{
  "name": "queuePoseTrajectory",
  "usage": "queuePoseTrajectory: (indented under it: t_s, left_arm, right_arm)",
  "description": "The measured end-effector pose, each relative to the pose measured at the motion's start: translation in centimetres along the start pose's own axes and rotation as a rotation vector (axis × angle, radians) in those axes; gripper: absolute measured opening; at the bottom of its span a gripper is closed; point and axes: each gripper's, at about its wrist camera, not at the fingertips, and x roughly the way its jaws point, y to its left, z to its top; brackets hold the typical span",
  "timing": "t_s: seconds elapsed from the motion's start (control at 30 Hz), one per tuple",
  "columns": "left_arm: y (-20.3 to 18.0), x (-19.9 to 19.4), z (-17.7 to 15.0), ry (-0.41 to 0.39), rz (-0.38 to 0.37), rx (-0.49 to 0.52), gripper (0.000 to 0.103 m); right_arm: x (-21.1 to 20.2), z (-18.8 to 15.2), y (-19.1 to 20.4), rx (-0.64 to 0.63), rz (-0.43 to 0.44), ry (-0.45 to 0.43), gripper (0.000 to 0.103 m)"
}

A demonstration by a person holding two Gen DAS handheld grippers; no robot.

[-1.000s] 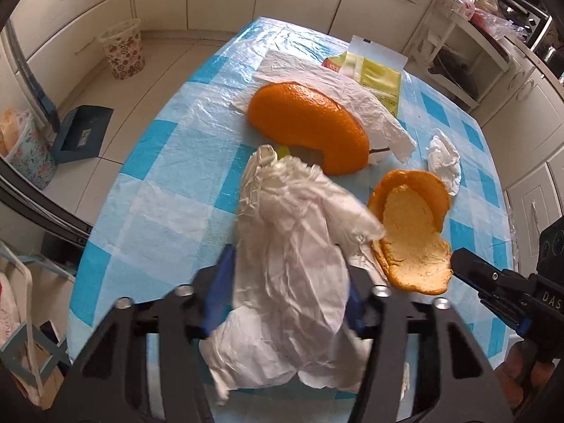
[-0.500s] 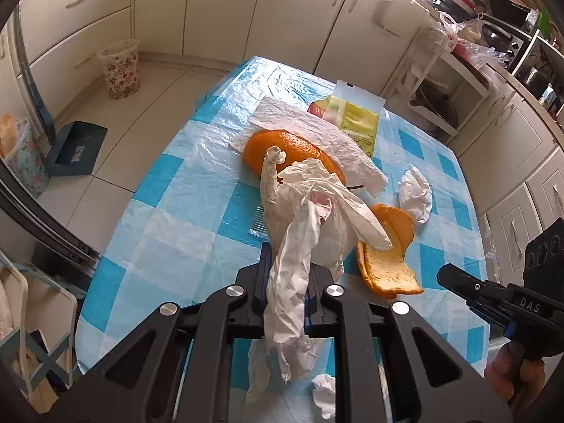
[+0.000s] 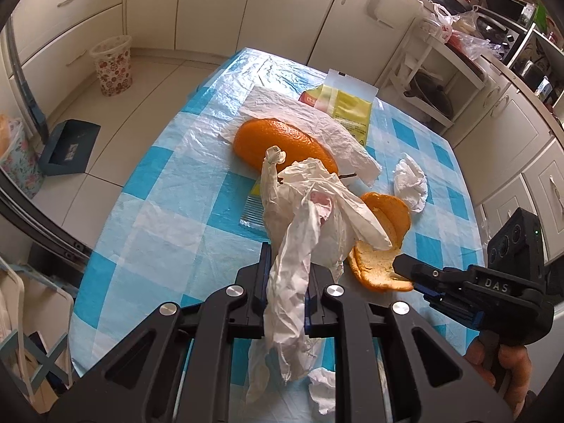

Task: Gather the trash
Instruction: 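Grasp the crumpled white paper with the left tool while the right tool grasps an orange peel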

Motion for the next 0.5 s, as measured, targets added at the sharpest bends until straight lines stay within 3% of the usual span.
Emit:
queuePoseTrajectory:
  t_s: [0.3, 0.5]
  left_arm:
    - [0.0, -1.0, -0.1, -0.035, 0.016, 0.001, 0.013]
    - [-0.2, -2.4, 0.0, -0.096, 0.020, -0.011, 0.013]
  right_arm:
    - [-3.0, -0.4, 1.7, -0.097, 0.044, -0.046, 0.008]
    - [-6.3, -0.4, 1.7, -0.128, 0.091, -0.126, 0.008]
